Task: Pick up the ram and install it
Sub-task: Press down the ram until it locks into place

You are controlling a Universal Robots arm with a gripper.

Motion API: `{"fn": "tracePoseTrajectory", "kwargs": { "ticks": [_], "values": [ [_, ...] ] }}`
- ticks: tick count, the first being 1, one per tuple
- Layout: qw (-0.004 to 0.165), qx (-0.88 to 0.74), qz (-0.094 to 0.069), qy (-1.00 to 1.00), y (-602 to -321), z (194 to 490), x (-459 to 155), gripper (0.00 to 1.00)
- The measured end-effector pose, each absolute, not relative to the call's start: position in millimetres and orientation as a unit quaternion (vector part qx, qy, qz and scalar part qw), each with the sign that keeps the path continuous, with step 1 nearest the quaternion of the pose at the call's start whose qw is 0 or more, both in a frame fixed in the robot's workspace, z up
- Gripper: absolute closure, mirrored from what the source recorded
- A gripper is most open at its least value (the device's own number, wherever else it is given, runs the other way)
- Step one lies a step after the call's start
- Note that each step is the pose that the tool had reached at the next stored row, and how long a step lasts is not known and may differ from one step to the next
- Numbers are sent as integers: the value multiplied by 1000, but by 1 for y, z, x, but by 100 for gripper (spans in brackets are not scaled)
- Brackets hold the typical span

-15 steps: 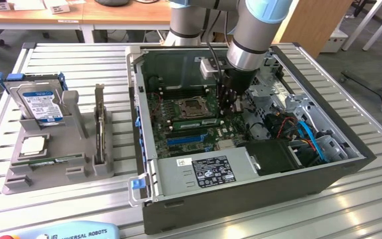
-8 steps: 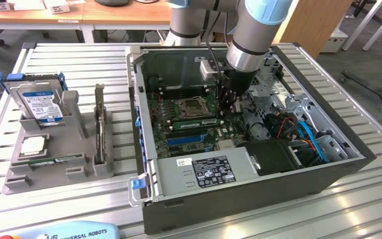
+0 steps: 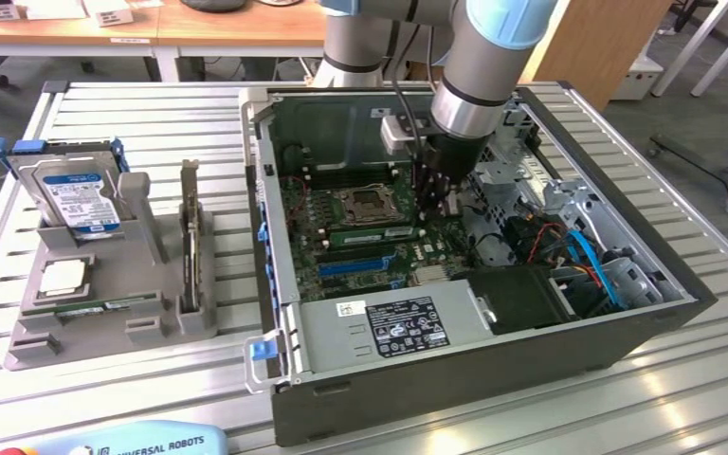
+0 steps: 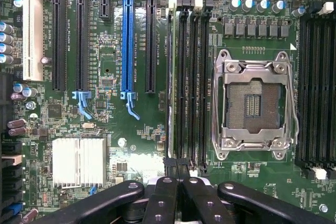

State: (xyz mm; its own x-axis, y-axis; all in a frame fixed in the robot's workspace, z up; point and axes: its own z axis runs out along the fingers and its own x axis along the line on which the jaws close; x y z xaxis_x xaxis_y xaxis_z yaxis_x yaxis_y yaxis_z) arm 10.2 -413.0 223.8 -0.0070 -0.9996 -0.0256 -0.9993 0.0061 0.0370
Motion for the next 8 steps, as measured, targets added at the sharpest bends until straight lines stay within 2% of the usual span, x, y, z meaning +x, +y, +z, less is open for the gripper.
{"fn": "tracePoseTrajectory", "kwargs": {
  "ticks": [8],
  "values": [
    [4, 705, -22, -709, -413, 223, 10, 90]
  ]
}}
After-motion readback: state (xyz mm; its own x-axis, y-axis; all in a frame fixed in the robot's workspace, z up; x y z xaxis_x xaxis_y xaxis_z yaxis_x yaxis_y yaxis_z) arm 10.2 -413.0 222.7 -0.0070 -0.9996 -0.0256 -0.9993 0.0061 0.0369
